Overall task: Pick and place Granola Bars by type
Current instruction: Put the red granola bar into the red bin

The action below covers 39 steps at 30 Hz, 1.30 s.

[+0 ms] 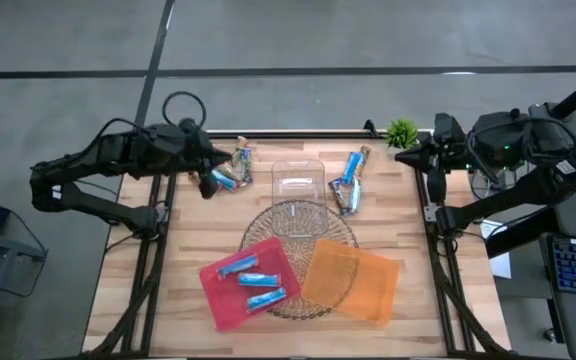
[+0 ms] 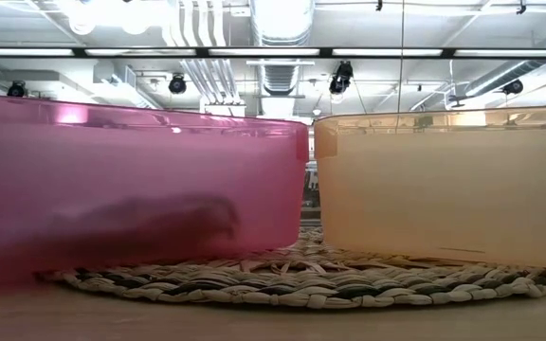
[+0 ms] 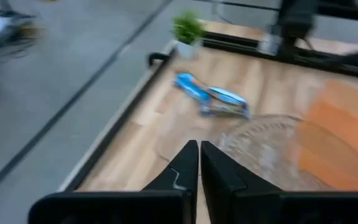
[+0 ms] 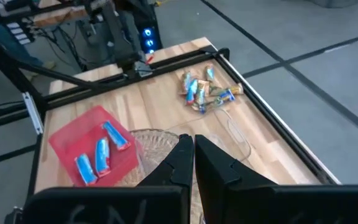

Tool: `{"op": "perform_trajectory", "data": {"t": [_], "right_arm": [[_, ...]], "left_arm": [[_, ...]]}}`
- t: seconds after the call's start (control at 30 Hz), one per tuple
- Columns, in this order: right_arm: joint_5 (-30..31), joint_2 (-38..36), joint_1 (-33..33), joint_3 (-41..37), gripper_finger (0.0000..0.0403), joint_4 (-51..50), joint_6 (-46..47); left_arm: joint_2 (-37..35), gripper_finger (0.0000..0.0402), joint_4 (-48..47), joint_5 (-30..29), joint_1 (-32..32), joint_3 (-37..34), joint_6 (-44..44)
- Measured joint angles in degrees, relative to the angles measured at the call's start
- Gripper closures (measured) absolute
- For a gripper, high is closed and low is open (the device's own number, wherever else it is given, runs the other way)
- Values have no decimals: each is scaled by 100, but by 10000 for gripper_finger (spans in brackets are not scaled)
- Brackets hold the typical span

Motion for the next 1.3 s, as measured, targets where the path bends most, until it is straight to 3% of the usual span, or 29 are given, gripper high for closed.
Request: {"op": "perform_trajectory", "data": {"t": [0.27,0.57,0.93,1.3], "right_arm": [[5,21,-130,-2,394,-213,-12],[-1,56,-127,-2,394,-188,39],[-77,266,-127,-2,394,-184,55],[-121,353,-127,-11,394,-192,32]], "left_arm": [[197,315,-646,-78,147,833,-137],[555,217,-1727,-170,350,933,-17],[1170,209,-2813,-29,1096,902,291],[1198,209,-2246,724,2780,31,-347]]}}
